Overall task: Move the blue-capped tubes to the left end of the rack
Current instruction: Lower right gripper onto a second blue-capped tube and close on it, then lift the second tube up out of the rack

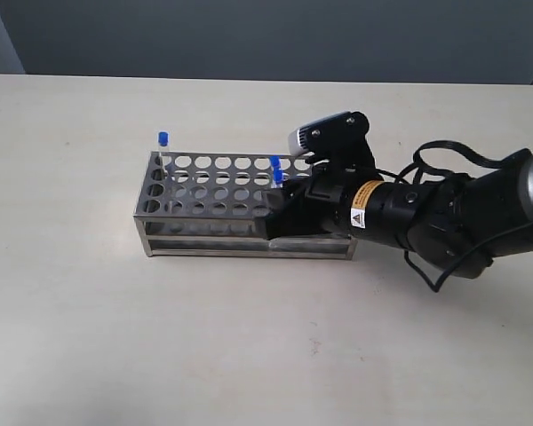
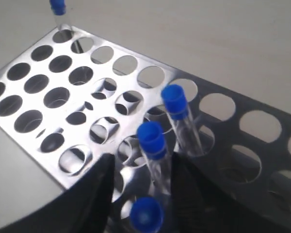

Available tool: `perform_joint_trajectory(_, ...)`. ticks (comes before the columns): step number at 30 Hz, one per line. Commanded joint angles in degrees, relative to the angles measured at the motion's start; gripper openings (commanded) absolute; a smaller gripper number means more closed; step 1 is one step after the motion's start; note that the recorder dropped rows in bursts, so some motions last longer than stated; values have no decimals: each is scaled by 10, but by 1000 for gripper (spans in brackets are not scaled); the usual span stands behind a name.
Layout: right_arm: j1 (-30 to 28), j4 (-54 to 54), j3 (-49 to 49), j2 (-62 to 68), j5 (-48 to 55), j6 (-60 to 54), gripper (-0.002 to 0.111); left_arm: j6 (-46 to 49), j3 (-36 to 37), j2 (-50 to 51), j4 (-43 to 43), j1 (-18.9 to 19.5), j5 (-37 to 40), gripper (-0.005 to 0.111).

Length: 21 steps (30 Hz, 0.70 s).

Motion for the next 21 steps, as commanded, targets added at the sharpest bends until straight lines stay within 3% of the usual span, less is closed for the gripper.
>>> perform_joint_trajectory(1, 5, -22, 4, 7, 51, 4, 52, -1, 2, -2, -1, -5, 2, 0)
perform_joint_trajectory(4, 5, -22, 5, 7, 51, 4, 47, -1, 2, -2, -1, -5, 2, 0)
perform_joint_trajectory(11, 5, -21, 12, 7, 59, 4, 10, -1, 2, -2, -1, -5, 2, 0)
perform_joint_trajectory(14, 5, -21, 20, 7, 59, 4, 0, -1, 2, -2, -1, -5, 2, 0)
perform_joint_trajectory(21, 5, -24, 21, 6, 55, 1, -1, -1, 2, -2, -1, -5, 2, 0)
